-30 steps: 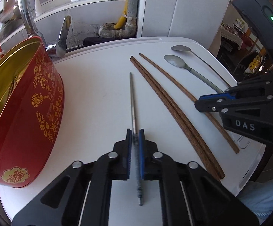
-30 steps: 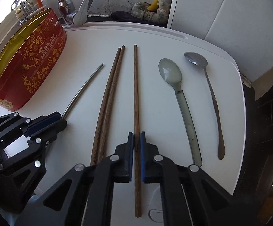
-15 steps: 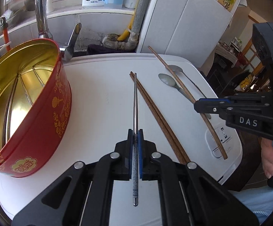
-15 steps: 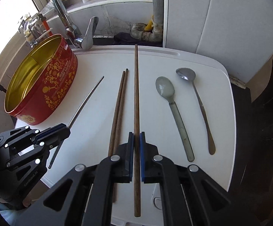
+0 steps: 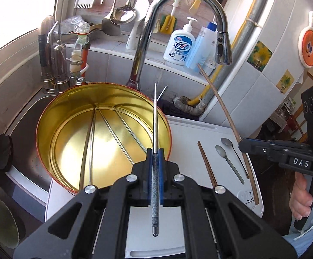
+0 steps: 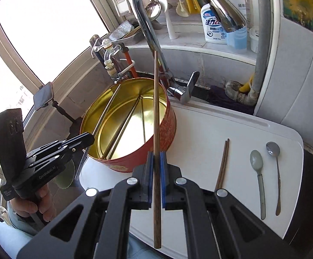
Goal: Organize utensils
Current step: 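Carry both chopsticks into the red tin and open both tools to release them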
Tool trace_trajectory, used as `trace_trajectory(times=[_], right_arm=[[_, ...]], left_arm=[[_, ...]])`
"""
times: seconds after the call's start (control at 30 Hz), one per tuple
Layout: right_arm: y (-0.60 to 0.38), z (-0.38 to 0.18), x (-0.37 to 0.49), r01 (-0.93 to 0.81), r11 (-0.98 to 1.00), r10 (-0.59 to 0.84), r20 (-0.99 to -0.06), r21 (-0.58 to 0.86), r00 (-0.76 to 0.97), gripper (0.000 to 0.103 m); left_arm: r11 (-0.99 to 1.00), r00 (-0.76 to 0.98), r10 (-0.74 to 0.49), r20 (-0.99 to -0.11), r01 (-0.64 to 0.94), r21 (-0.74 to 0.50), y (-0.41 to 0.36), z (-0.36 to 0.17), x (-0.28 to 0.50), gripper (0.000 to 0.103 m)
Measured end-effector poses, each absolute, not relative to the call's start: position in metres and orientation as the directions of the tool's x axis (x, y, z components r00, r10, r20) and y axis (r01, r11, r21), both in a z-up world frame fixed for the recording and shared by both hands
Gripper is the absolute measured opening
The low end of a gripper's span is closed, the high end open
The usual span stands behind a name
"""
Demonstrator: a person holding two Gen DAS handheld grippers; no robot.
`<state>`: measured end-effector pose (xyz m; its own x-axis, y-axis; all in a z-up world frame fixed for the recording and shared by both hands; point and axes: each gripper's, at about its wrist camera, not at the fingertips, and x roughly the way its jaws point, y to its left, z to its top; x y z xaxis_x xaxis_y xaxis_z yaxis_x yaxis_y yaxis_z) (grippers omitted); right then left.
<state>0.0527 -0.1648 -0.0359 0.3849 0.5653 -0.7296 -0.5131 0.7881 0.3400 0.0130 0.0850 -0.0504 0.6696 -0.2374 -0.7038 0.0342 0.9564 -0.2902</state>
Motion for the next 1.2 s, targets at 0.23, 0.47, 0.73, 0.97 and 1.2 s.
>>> trace_trajectory(times=[0.23, 0.47, 0.73, 0.97, 1.2], right_arm=[[-0.097, -0.024, 0.059, -0.59, 0.735, 0.605, -0.716, 0.334, 0.349, 0.006], [-0.048, -0.037, 0.081, -0.568, 0.735, 0.606, -0.735, 0.37, 0.304, 0.006], [-0.015, -0.069, 0.122, -0.458, 0.797, 0.542, -0.8, 0.394, 0.256, 0.006], [0.013, -0.099, 0.144, -0.436, 0.814, 0.495, -0.851, 0.384, 0.174, 0.006], [0.03, -0.132, 0.158, -0.419, 0.845, 0.414, -0.902, 0.332, 0.121, 0.006]], left_arm=[[0.934, 0.723, -0.18, -0.667, -0.087, -0.346, 0.153, -0.037, 0.001, 0.005], [0.896, 0.692, -0.237, -0.682, -0.116, -0.429, 0.184, -0.053, 0.024, 0.005], [0.85, 0.606, -0.327, -0.725, -0.147, -0.506, 0.215, -0.092, 0.08, 0.005], [0.863, 0.53, -0.354, -0.771, -0.133, -0.487, 0.22, -0.121, 0.112, 0.005], [0.886, 0.484, -0.339, -0.806, -0.125, -0.447, 0.218, -0.144, 0.123, 0.005]])
